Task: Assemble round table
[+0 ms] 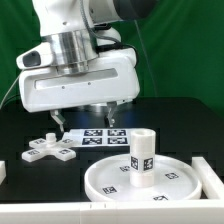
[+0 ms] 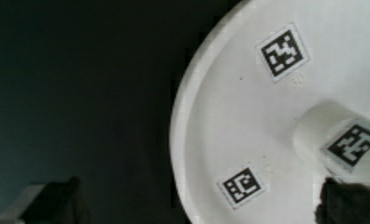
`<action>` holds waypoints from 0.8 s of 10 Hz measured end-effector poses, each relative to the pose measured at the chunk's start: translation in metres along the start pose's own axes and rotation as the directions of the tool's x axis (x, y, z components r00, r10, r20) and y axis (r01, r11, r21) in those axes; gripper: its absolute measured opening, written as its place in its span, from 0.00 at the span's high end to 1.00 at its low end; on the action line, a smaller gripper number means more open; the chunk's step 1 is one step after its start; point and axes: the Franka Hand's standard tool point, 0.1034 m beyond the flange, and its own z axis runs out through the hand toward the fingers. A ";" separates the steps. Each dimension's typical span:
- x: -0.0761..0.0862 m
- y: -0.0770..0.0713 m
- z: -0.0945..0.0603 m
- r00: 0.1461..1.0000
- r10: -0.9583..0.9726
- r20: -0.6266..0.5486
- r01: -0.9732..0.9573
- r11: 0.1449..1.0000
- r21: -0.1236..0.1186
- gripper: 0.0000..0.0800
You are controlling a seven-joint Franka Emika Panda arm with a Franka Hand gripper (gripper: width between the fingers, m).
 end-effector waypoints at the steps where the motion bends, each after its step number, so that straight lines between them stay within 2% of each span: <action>1: 0.000 0.001 0.000 0.997 -0.080 0.000 0.080 0.997 -0.001 0.19; 2: -0.002 0.006 0.001 0.991 -0.131 0.004 0.131 0.991 -0.002 0.19; 3: -0.013 0.023 0.005 0.995 -0.101 0.021 0.101 0.995 -0.006 0.19; 4: -0.024 0.044 0.005 0.994 -0.098 0.047 0.099 0.995 -0.027 0.19; 5: -0.034 0.067 0.006 0.990 -0.109 0.088 0.114 0.992 -0.060 0.19; 6: -0.036 0.093 0.011 0.991 -0.127 0.050 0.132 0.984 -0.117 0.19; 7: -0.045 0.091 0.017 0.990 -0.102 0.097 0.112 0.988 -0.104 0.19; 8: -0.046 0.084 0.016 0.978 -0.096 0.185 0.112 0.991 -0.078 0.19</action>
Offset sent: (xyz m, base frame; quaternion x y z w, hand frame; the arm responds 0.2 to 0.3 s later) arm -0.0596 -0.0765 -0.0083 -0.0743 -0.0835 -0.0375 0.9930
